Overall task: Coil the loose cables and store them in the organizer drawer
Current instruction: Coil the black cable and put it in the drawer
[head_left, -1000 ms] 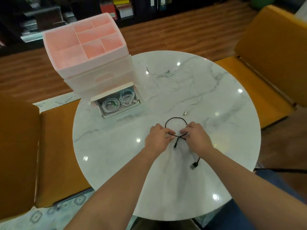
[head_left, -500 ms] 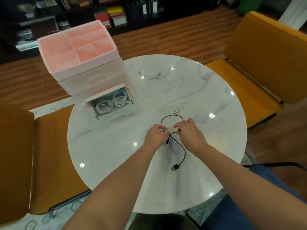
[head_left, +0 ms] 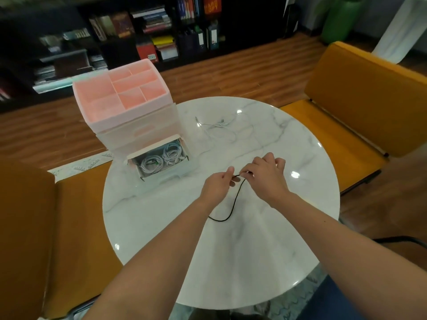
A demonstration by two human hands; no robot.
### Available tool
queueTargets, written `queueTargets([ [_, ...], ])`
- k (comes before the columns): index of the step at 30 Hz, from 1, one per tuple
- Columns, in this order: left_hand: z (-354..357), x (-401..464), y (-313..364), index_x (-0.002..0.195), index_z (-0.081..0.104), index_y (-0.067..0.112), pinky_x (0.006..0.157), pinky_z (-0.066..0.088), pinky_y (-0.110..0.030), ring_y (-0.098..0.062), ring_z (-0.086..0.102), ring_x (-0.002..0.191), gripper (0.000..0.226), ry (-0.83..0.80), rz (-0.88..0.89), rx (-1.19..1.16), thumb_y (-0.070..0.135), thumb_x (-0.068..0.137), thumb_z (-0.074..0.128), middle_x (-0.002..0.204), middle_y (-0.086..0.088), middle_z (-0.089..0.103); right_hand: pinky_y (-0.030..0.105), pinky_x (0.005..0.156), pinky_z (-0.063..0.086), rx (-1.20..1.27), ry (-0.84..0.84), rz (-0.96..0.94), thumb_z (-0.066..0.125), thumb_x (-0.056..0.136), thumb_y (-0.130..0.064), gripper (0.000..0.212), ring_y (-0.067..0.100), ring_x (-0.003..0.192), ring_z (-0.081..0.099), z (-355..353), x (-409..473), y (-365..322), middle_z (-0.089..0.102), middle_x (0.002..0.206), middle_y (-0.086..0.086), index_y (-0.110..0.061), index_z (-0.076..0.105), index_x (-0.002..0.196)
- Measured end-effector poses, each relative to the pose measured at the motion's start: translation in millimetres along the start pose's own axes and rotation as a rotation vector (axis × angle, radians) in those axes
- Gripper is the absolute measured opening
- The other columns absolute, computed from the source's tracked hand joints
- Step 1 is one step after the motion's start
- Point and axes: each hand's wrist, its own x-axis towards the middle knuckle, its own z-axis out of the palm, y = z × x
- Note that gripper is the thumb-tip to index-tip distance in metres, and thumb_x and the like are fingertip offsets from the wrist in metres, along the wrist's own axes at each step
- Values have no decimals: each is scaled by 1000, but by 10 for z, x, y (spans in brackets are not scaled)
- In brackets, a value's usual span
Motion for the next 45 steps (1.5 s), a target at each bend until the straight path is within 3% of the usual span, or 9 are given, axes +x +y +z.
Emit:
queueTargets([
  [6, -329, -27, 259, 86, 58, 14, 64, 45, -22, -13, 47, 60, 31, -102, -167, -452, 26, 104, 36, 67, 1, 51, 30, 96, 26, 320, 4, 142, 55, 91, -52, 29, 12, 99, 46, -219, 206, -130, 64, 87, -10, -26, 65, 94],
  [9, -501, -39, 335, 99, 61, 12, 61, 43, -22, -11, 46, 58, 24, -184, -177, -836, 23, 105, 41, 62, 4, 50, 32, 91, 30, 333, -78, 138, 44, 100, -42, 33, 20, 99, 51, -234, 297, -214, 64, 93, -2, -20, 68, 97],
  [14, -702, -7, 444, 124, 62, 13, 65, 42, -21, -8, 44, 58, 31, -228, -68, -1006, 24, 105, 40, 60, 6, 44, 32, 88, 44, 648, -185, 250, 42, 101, -21, 28, 20, 104, 57, -250, 362, -373, 64, 107, 1, -15, 65, 117],
  [20, -831, 62, 567, 131, 50, 5, 86, 54, -28, -18, 67, 97, 33, -83, 50, -1137, 17, 107, 31, 115, -6, 68, 24, 62, 40, 866, -251, 315, 46, 99, -39, 28, 8, 73, 56, -357, 345, -585, 69, 85, 1, -20, 65, 92],
  [23, -882, 76, 620, 131, 46, 5, 101, 49, -37, -25, 63, 115, 32, -38, 81, -1053, 17, 108, 27, 130, -11, 62, 23, 57, 37, 884, -269, 297, 46, 98, -44, 35, 1, 54, 54, -382, 322, -627, 63, 73, 2, -17, 66, 88],
  [30, -901, 110, 584, 132, 46, 6, 105, 44, -30, -19, 57, 124, 30, 74, 130, -620, 15, 106, 32, 125, -5, 64, 16, 61, 35, 866, -353, 296, 44, 99, -25, 31, 2, 77, 50, -442, 309, -640, 51, 76, -20, -18, 73, 105],
  [35, -929, 82, 603, 134, 46, 12, 99, 36, -22, 2, 67, 99, 34, 76, 160, -406, 19, 107, 27, 112, 5, 72, 22, 63, 41, 758, -434, 248, 52, 95, -41, 28, 7, 62, 46, -570, 340, -630, 47, 65, -14, -25, 76, 95],
  [38, -945, 75, 600, 124, 59, 8, 104, 36, -24, 3, 63, 104, 35, 64, 203, -177, 14, 105, 30, 114, 6, 71, 30, 61, 44, 730, -411, 266, 59, 90, -44, 34, 15, 59, 48, -652, 409, -586, 51, 62, -4, -16, 73, 77],
  [45, -949, -10, 629, 115, 62, 13, 69, 43, -8, -1, 68, 82, 32, -76, 203, 64, 14, 104, 32, 84, 5, 73, 25, 71, 40, 858, -328, 255, 54, 91, -23, 21, 16, 92, 57, -908, 553, -486, 66, 98, 1, -14, 71, 82],
])
